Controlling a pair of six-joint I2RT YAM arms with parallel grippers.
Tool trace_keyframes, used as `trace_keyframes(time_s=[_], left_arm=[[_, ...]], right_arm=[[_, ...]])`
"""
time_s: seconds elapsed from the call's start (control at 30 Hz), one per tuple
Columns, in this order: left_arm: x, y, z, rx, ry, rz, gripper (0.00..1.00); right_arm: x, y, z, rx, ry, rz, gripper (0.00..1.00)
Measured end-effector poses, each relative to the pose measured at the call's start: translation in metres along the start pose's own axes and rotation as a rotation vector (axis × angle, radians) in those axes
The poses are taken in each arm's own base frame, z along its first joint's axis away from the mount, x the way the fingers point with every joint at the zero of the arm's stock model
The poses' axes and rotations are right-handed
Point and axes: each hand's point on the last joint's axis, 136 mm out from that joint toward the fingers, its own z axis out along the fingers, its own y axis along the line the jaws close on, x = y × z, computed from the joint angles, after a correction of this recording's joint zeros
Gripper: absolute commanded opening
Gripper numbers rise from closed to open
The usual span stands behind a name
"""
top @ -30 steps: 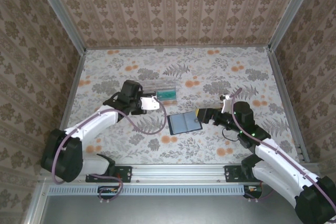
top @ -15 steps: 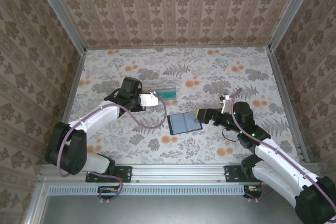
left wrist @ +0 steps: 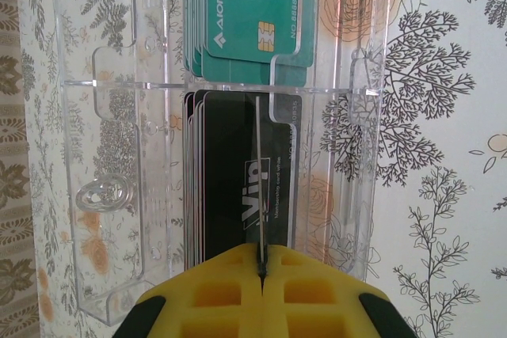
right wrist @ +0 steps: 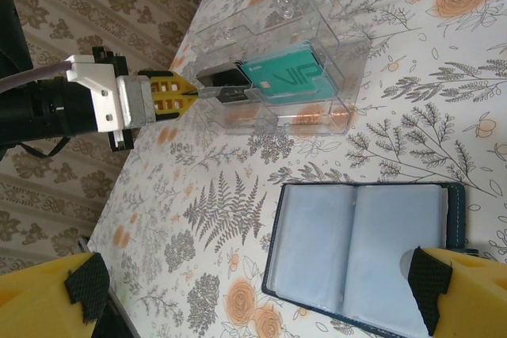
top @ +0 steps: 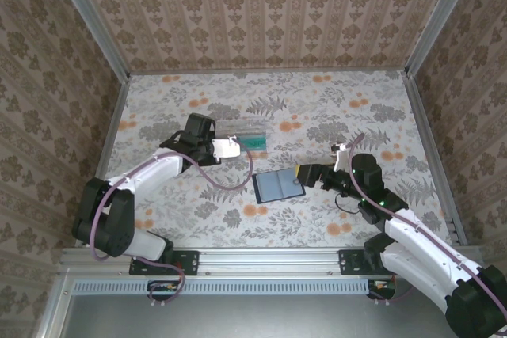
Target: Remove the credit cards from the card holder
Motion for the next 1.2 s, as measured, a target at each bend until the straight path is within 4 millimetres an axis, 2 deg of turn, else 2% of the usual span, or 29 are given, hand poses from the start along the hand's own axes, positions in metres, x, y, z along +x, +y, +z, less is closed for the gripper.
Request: trace_keyframes(time_s=[0.73,0.93,1.0,1.07,1.1,1.13,1.17,1.2], left_arm=[[-0.002,0.006,-0.002,-0.014,-0.001,0.015,0.0],[0.0,0.002,0.006,0.013,0.01,0.015,0.0],[0.001,-0.001,0.01,0.024,0.015,0.014,0.06],[0.001,0.0,0.01,0.023,0.014,0.014,0.06],[0.001,0.0,0.01,0.021,0.014,0.014,0.11],[0.001,0.0,0.011,0.021,0.014,0.015,0.24],[0.001,0.001,0.011,0.02,0.015,0.017,0.32],[0.002,0.001,0.011,0.019,0.017,0.013,0.33]], right_arm=[[0.0,-0.001,0.003,-0.001,0.002,0.0,1.0],[0.0,-0.001,0.003,-0.001,0.002,0.0,1.0],[0.0,-0.001,0.003,-0.001,0.002,0.0,1.0],[0.0,-0.001,0.003,-0.001,0.002,0.0,1.0],[0.0,-0.001,0.003,-0.001,0.002,0.0,1.0],[0.0,-0.001,0.003,-0.001,0.002,0.0,1.0],[0.0,-0.001,0.003,-0.001,0.002,0.0,1.0],[0.0,-0.001,0.003,-0.001,0.002,0.0,1.0]])
